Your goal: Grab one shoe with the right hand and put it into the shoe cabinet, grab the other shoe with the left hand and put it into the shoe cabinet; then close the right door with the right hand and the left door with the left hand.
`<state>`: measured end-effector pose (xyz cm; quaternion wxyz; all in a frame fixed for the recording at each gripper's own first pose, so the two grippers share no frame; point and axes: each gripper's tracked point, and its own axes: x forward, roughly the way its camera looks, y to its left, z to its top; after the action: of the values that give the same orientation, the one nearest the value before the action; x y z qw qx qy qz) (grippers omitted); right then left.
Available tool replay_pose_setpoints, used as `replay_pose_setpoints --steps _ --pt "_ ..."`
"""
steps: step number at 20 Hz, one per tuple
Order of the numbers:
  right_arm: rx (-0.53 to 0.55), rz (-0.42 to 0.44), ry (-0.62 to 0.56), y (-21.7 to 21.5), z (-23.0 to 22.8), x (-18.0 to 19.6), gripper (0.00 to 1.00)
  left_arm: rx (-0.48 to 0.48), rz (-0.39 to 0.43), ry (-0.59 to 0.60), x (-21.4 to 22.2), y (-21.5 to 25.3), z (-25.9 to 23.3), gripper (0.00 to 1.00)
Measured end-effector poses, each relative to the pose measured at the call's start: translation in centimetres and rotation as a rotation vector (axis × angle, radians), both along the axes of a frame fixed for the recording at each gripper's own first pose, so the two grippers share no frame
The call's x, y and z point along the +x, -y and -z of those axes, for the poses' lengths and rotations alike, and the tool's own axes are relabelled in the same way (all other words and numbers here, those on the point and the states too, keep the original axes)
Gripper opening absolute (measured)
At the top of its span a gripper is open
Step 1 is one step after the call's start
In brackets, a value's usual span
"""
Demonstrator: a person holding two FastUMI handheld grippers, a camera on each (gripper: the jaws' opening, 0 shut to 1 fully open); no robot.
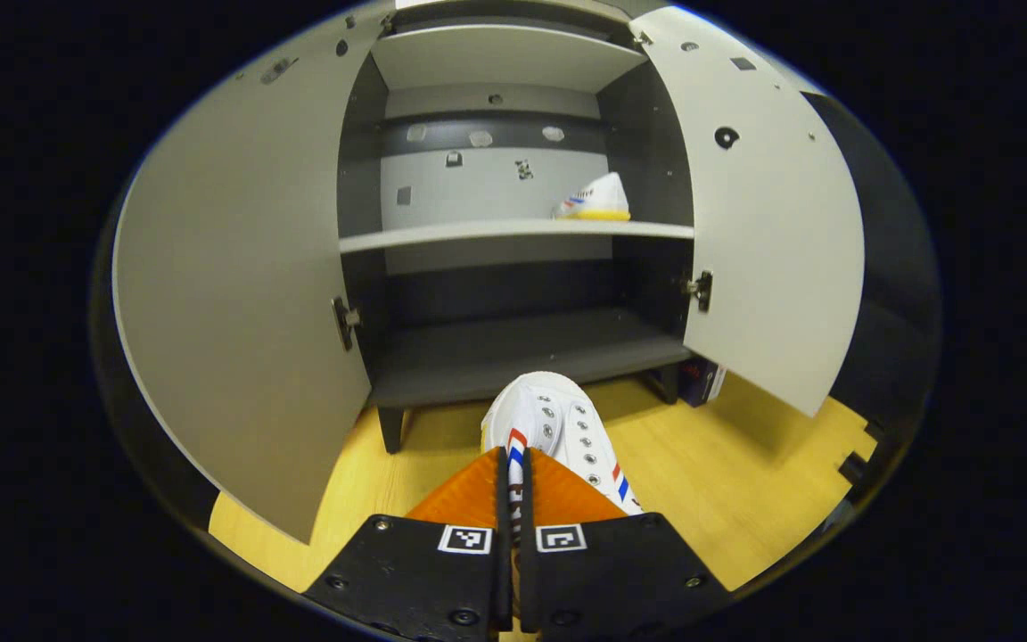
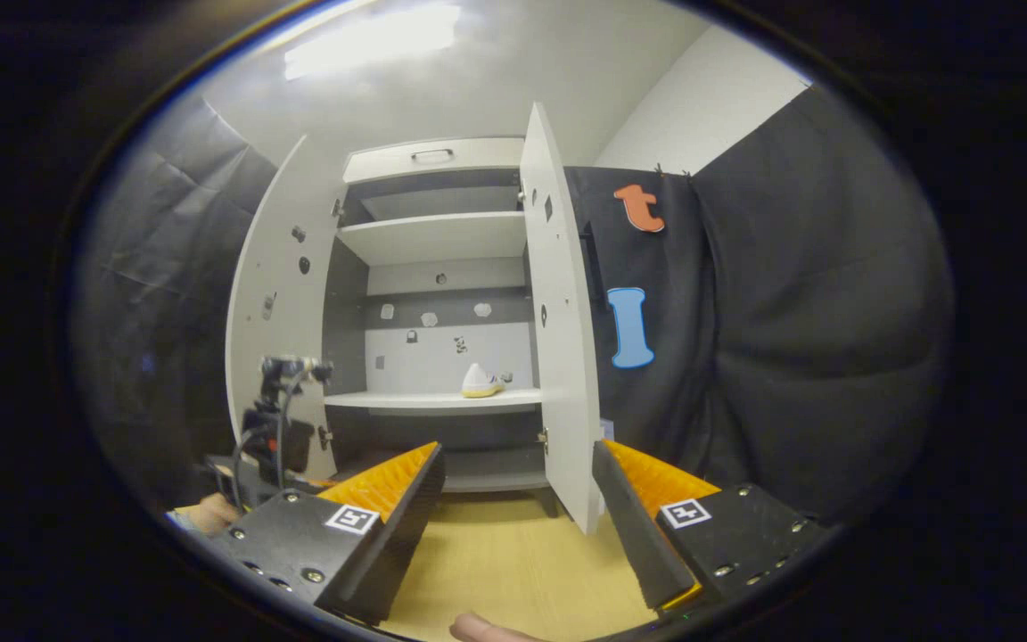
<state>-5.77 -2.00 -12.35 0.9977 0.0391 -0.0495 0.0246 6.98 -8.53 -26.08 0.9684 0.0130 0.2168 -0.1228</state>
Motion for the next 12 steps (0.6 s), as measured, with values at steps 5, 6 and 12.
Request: replay_pose_setpoints --steps 5,6,12 --pt "0.011 0.002 0.007 0.2 -0.3 -0.2 0.99 -0.039 0.004 0.152 2.6 0.4 -10.0 0.02" --pt "0.012 0.003 0.011 0.3 -0.4 -0.3 0.99 -0.040 0.003 0.172 3.1 0.4 -11.4 0.02" --pt "0.029 -0.003 0.025 0.6 -0.9 -0.7 0.99 -0.096 0.033 0.240 8.0 2.0 -18.7 0.01"
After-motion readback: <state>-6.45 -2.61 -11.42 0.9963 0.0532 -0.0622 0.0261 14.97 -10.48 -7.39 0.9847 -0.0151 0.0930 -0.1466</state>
